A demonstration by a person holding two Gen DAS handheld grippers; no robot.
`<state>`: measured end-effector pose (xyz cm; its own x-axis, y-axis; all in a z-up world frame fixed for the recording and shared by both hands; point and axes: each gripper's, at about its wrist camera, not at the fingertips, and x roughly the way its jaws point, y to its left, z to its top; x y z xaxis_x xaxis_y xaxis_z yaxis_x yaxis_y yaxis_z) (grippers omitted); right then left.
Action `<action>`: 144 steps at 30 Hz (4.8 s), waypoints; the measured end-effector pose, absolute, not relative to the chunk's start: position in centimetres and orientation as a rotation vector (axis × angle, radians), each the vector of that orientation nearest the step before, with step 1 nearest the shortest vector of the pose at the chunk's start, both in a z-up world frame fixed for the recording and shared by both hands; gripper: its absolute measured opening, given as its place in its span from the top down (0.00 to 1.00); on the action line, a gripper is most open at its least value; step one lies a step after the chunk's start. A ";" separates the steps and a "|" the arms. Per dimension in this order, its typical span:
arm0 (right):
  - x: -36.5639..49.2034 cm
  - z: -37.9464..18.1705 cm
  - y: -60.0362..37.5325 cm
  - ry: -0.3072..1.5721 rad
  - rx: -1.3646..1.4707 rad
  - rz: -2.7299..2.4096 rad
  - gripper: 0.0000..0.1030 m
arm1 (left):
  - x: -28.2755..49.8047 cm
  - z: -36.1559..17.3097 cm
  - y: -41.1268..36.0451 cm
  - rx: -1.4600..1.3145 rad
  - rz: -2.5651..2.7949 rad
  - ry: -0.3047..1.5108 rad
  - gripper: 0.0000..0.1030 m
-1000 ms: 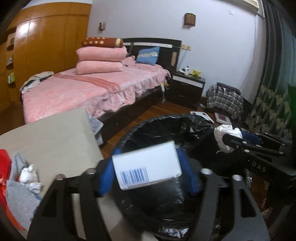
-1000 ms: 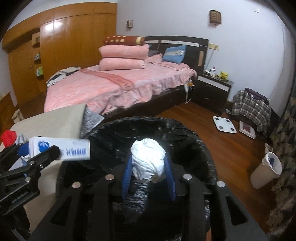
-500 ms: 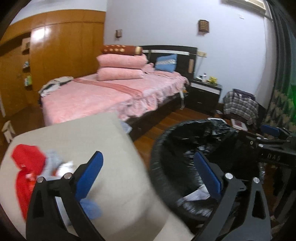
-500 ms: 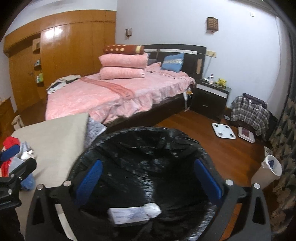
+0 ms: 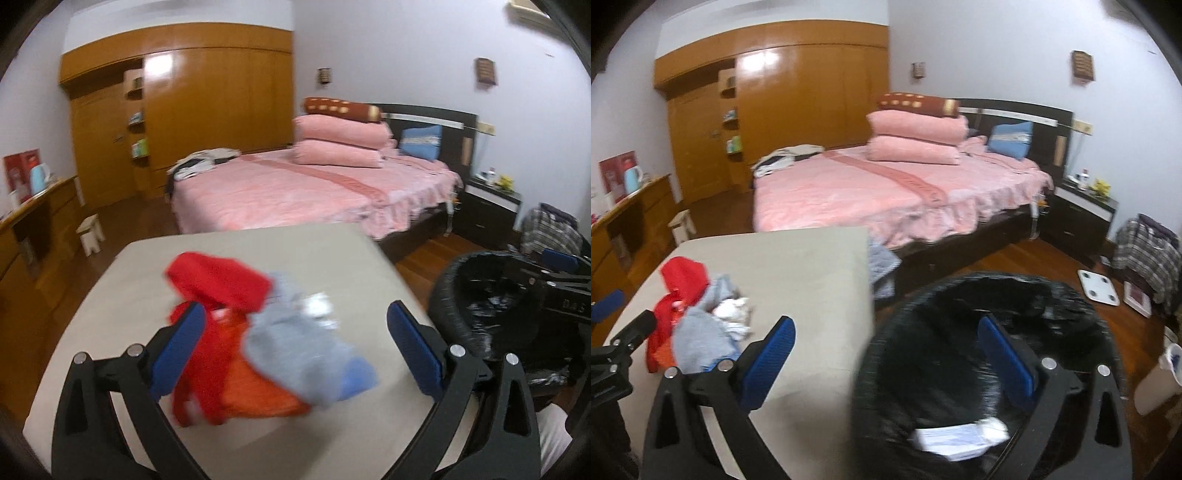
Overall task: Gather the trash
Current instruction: 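Return both tools to the pile and grasp the grey cloth with the right tool, then grasp the red glove with the left tool while the right tool holds the grey cloth, then carry the red glove and grey cloth over the bin and open both tools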
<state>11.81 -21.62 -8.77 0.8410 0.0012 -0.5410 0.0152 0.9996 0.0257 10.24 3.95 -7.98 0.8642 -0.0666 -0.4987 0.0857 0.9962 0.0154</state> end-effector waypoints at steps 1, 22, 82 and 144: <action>11.9 -8.8 -21.0 0.571 0.026 0.006 0.06 | 10.3 -8.1 4.8 0.030 -0.065 0.525 0.07; 16.8 -12.6 -5.9 0.634 -0.057 0.344 0.34 | 11.6 -10.9 15.2 -0.033 0.091 0.597 0.17; 16.7 -15.0 -5.5 0.751 -0.096 0.454 0.56 | 13.3 -12.4 15.7 -0.124 -0.047 0.677 0.84; 15.1 -5.4 -7.2 0.584 0.028 0.563 0.97 | 10.9 -4.9 15.3 -0.128 -0.063 0.544 0.87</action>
